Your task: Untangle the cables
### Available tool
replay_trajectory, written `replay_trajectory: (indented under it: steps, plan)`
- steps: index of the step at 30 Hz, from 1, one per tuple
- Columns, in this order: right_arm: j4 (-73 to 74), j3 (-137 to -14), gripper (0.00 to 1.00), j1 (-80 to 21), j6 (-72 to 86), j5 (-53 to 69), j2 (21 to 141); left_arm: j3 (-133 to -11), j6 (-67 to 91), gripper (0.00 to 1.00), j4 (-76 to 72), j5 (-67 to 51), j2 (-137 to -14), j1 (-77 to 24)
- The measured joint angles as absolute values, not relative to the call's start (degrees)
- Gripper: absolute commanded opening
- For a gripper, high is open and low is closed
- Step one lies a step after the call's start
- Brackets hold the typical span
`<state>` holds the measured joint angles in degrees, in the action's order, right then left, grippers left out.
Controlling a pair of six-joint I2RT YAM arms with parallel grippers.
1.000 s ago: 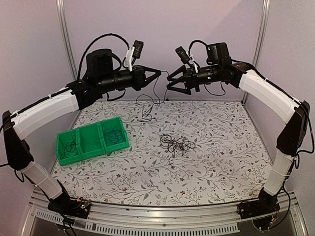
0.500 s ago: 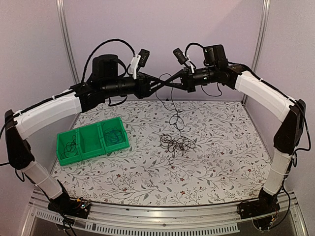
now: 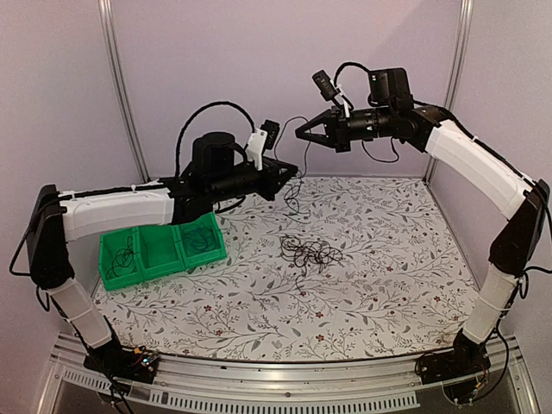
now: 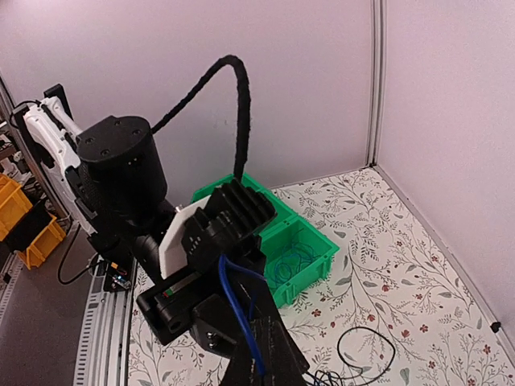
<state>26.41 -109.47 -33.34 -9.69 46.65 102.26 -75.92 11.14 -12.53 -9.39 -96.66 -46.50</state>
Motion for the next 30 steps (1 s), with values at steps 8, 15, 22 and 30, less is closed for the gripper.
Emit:
replay_trajectory:
  steps: [8,15,22,30]
  plan:
    - [30.3,-110.9,0.0,-33.4,-9.4,45.6,101.2,-64.2,20.8,0.04,-31.7,-3.9,-98.3,-42.9]
    - [34.8,-113.5,0.0,-33.4,-9.0,45.7,101.2,-64.2,27.5,0.08,-43.0,-3.8,-102.1,-41.4]
    - [40.0,-119.3,0.0,-33.3,-9.6,49.8,100.2,-68.1,33.0,0.26,-43.5,2.4,-110.7,-39.2]
    - [43.8,-122.1,0.0,-33.3,-11.6,50.7,97.4,-72.4,38.2,0.19,-41.1,5.0,-119.5,-35.0]
